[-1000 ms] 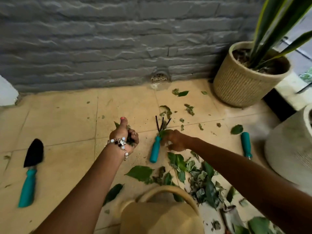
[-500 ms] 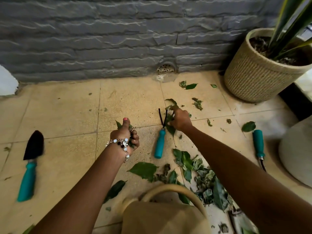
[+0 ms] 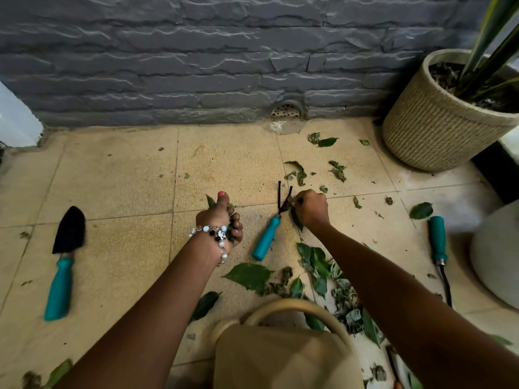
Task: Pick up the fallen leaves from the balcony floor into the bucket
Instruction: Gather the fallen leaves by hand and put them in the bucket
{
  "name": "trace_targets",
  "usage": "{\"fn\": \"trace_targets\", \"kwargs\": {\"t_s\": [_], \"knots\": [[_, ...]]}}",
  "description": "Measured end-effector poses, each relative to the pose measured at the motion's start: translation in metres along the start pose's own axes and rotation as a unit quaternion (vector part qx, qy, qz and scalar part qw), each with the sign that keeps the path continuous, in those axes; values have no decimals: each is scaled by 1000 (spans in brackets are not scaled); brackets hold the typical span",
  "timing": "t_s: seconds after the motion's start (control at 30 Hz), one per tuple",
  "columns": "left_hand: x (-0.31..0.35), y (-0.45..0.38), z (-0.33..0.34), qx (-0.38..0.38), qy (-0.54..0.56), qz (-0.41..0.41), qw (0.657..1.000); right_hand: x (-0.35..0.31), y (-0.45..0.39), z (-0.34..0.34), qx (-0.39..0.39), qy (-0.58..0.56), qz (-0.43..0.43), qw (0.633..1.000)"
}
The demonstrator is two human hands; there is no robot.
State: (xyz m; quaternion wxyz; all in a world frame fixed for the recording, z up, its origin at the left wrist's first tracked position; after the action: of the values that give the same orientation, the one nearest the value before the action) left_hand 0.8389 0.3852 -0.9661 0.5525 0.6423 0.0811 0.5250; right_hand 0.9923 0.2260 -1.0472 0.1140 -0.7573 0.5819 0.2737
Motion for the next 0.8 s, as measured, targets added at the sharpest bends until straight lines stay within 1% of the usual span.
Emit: {"fn": "trace_targets", "kwargs": {"t_s": [0.07,0.1,0.2,0.23,0.33,0.47,0.57,0.73,0.8], "knots": [[-2,3,2,-4,-8,-3,1000,-1,0,-4,7,-23,2,1000],[-3,4,3,-6,-8,-4,1000,-1,0,-4,-4,-27,1,1000],[-5,6,7,-13,-7,0,1000,-2,2,4,-70,-31,16,997],[-5,6,7,-15,-10,0,1000,-1,3,10,-82,-37,26,996],[-4,8,5,-14,-10,-5,1000,-1,2,18,-50,-51,53,996],[0,9,-1,-2,-14,3,1000,-2,1,21,-4,-19,38,999],[3,9,-6,3,-13,10,1000,-2,0,15,29,-26,54,998],[2,12,-8,1,-15,10,1000,-5,-2,9,15,-53,68,996],[1,15,-6,-2,-18,12,1000,-7,1,13,-11,-82,85,993]]}}
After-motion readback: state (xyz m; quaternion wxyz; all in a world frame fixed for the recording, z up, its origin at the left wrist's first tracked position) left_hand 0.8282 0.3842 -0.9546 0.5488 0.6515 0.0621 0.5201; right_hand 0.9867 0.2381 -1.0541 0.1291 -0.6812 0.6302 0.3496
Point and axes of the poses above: each hand's wrist, its own y-axis away from the middle knuckle, its own z-axis out of the palm, x = y × z, the point moved 3 cm from there along -y, towards the middle knuckle, and after that the axes turned 5 degrees about -y, right-handed, at the moved point
